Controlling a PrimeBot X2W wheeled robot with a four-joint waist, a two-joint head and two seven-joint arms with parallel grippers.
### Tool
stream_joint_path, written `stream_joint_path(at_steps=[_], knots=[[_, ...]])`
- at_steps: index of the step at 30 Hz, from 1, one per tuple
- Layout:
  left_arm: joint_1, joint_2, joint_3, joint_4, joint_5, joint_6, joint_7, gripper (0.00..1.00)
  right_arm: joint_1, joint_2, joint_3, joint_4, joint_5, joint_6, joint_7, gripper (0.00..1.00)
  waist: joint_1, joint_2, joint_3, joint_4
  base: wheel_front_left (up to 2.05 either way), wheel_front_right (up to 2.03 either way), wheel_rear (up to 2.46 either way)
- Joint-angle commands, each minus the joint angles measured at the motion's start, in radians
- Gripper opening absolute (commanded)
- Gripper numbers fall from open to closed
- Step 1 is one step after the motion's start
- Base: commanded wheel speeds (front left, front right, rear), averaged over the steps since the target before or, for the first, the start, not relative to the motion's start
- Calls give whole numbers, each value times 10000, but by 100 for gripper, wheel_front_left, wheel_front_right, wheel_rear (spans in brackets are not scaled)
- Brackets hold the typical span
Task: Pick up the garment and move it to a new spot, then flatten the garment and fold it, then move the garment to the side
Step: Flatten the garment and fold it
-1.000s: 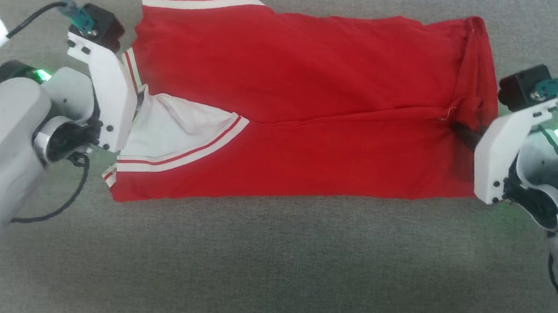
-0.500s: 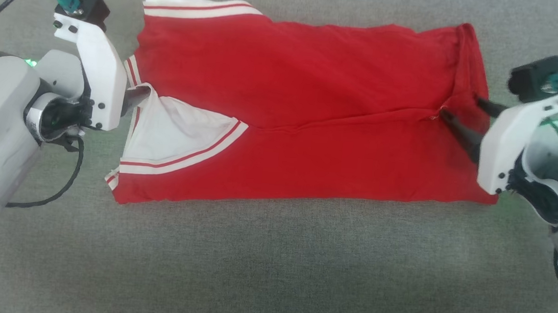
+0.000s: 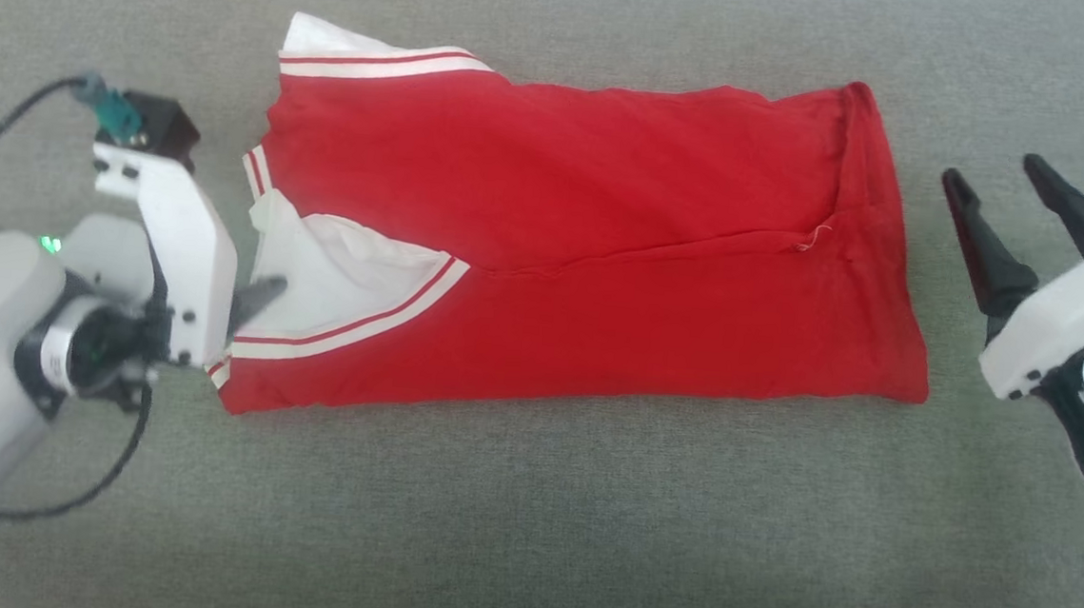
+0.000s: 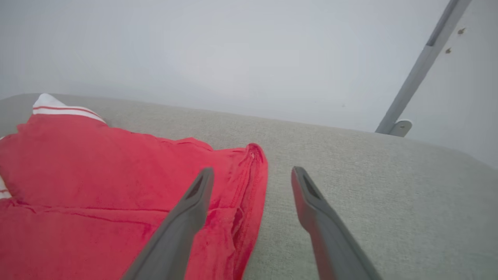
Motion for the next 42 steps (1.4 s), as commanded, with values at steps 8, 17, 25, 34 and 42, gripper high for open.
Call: stream_joint_path(at_steps=[8,17,25,34,42], knots=[[1322,958,75,-1893,-486,1385,194,100,1383,1218,-1566,-1496,-1102,-15,-84,100,0,0,-6,-348,0,0,0],[2184,1279,2,-1853,-578,2018,-45,100,2330,2148,-2312,-2621,-1456,-15,404,100,0,0,195,-697,0,0,0],[2210,746,-220,-897,-553,1315,-226,0,2564,2285,-2031,-2466,-906,-15,1859,100,0,0,372,-747,0,0,0],[1736,80,-341,-334,-404,719,-319,0,1758,2196,-1809,-1362,-664,-13,4004,100,0,0,558,-370,0,0,0],[1515,-316,-371,28,-339,389,-408,0,1167,2396,-1608,5,-1014,-12,5785,100,0,0,643,-83,0,0,0]])
